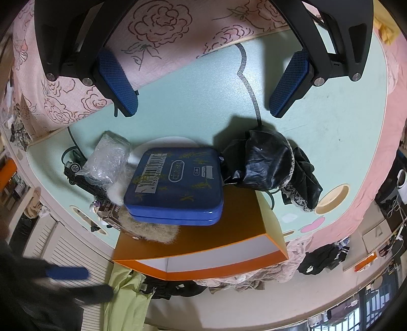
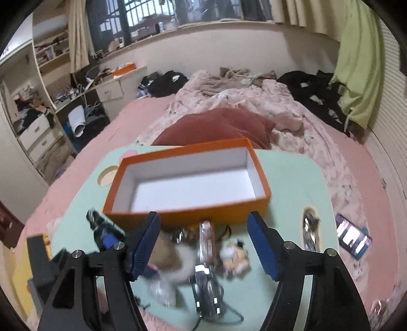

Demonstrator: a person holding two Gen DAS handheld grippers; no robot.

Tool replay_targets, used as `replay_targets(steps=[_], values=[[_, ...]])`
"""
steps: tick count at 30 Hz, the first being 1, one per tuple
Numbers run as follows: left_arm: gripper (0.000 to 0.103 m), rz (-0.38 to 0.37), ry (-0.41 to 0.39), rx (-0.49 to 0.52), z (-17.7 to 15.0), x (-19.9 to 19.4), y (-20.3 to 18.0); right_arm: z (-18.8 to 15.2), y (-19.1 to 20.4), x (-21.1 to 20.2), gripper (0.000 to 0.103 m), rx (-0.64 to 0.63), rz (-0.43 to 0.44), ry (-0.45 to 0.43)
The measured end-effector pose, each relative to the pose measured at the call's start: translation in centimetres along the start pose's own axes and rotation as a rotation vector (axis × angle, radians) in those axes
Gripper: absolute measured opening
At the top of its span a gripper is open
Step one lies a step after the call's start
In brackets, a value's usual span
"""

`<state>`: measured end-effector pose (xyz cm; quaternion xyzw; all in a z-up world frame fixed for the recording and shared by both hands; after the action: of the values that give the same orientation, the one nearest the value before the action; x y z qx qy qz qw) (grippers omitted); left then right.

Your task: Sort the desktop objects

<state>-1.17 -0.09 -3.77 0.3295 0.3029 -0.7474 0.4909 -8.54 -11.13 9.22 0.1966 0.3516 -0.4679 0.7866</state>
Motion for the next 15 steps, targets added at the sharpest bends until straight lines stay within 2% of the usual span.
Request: replay_targets(steps=[2,3,5,10,12,15], values=[[0.103,0.0,0.0,0.0,0.1,0.0,0.0,0.7,0.1,1.9,0.067,0.008,-0.034,0.048],[0.103,-0.001,0.0,0.001,0.0,0.0,0.0,0.7,0.3,2.5,0.058,0.009,-0.042,0.068],[0.103,-0.001,0.0,0.003,0.0,0.0,0.0,0.1,1.2,3.4,0.051,-0.023,-0.04,0.101],[0.103,-0.003,0.001,0.005,0.0,0.0,0.0,-1.4,5.3,2.5,0.051,-0.203,-0.064,0.014],[0.103,-0.005,0.001,0.007,0.0,0.0,0.0,-1.6,7.0,2.7,0.051,-0.255,-0.058,0.024],[0.103,-0.005,0.002,0.008,0.1,0.0,-0.1,-1.6,9.2,3.8,0.053,-0.322,-0.106,0.041]])
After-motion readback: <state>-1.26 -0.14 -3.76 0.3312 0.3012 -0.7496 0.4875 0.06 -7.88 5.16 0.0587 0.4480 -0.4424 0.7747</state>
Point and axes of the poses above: each gripper's, at about its wrist camera, not at the fingertips, and x roughly the way its jaws point, y to its left, z to its top, the point moved 6 cm from there along x, roughly the way its jaws point, and after that the axes turned 14 degrees about -z, right-handed, at the moved point
